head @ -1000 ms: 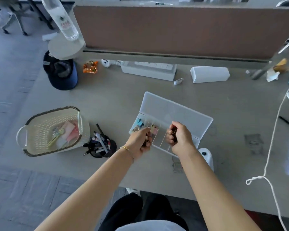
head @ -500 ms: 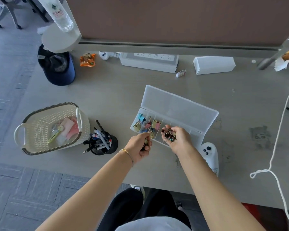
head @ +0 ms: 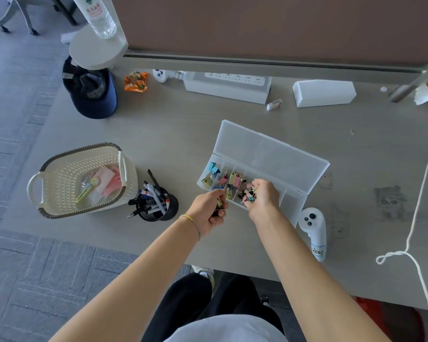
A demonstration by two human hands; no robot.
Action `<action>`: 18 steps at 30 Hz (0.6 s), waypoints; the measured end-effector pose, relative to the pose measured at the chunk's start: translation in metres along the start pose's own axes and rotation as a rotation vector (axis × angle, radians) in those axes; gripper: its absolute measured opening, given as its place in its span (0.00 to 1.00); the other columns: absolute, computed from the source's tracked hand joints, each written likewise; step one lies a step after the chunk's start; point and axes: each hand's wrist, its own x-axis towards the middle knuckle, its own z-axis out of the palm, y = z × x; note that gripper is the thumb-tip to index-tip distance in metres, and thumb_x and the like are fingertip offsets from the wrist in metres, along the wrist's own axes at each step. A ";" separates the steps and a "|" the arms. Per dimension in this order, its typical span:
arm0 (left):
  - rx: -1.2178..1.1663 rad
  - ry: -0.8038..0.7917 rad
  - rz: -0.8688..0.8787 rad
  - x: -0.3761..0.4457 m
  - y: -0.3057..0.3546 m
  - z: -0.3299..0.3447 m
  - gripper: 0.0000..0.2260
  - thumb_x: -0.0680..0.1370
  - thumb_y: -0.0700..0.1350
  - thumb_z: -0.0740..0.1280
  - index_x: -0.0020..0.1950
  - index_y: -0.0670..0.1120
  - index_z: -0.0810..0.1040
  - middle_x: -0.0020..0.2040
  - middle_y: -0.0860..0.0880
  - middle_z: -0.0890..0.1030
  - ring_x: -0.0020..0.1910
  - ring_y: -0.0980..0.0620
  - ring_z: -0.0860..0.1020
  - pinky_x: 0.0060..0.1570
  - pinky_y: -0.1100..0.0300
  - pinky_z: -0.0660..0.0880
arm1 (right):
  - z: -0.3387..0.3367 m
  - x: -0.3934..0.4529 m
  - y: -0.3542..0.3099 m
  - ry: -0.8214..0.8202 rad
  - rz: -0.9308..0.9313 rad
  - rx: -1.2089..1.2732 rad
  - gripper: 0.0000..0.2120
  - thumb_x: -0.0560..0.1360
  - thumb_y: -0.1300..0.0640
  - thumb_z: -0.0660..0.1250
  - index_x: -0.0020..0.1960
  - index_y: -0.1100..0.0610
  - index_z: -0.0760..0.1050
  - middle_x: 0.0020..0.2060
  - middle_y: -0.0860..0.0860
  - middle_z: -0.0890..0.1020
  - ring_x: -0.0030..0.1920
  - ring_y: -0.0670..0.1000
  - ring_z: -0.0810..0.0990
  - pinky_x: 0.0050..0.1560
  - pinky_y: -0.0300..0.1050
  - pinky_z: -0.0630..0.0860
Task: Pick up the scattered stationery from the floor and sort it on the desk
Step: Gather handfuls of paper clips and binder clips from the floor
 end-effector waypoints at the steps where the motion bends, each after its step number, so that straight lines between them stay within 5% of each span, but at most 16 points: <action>1: 0.003 -0.002 0.002 0.000 0.000 -0.001 0.10 0.80 0.42 0.62 0.39 0.45 0.68 0.33 0.46 0.72 0.23 0.54 0.63 0.19 0.68 0.55 | 0.001 0.000 -0.001 -0.005 0.007 0.007 0.06 0.79 0.62 0.61 0.44 0.58 0.73 0.52 0.56 0.76 0.50 0.55 0.73 0.53 0.48 0.74; 4: 0.005 -0.002 0.006 -0.001 0.001 -0.003 0.11 0.81 0.44 0.63 0.39 0.45 0.68 0.33 0.46 0.72 0.23 0.54 0.63 0.19 0.67 0.55 | 0.004 -0.001 -0.001 -0.015 0.014 0.013 0.06 0.81 0.59 0.61 0.55 0.59 0.75 0.62 0.57 0.76 0.62 0.57 0.73 0.69 0.55 0.70; 7: -0.001 0.010 0.009 -0.001 0.000 -0.005 0.12 0.82 0.45 0.62 0.39 0.45 0.69 0.33 0.46 0.72 0.24 0.54 0.63 0.19 0.67 0.55 | 0.006 -0.005 -0.003 -0.021 0.015 -0.014 0.18 0.82 0.56 0.60 0.70 0.60 0.70 0.70 0.55 0.72 0.68 0.55 0.70 0.71 0.55 0.64; 12: -0.033 0.012 -0.003 -0.003 0.001 -0.008 0.12 0.82 0.44 0.62 0.39 0.44 0.70 0.34 0.46 0.73 0.25 0.53 0.66 0.19 0.67 0.58 | 0.009 -0.010 -0.005 -0.098 0.036 -0.045 0.23 0.82 0.51 0.58 0.74 0.60 0.67 0.68 0.56 0.72 0.63 0.55 0.72 0.57 0.51 0.64; 15: -0.037 -0.009 -0.011 -0.004 0.005 -0.006 0.09 0.82 0.43 0.62 0.43 0.43 0.73 0.33 0.45 0.76 0.25 0.52 0.71 0.19 0.66 0.60 | 0.004 -0.009 -0.006 -0.140 0.033 -0.057 0.25 0.82 0.51 0.58 0.77 0.58 0.63 0.75 0.57 0.67 0.75 0.56 0.65 0.68 0.52 0.64; 18: -0.008 -0.031 -0.021 -0.003 0.012 0.001 0.08 0.82 0.43 0.62 0.44 0.42 0.76 0.33 0.46 0.80 0.27 0.52 0.78 0.19 0.67 0.64 | -0.007 0.000 -0.007 -0.159 0.013 -0.050 0.26 0.82 0.52 0.59 0.78 0.57 0.63 0.75 0.59 0.67 0.76 0.57 0.64 0.73 0.54 0.62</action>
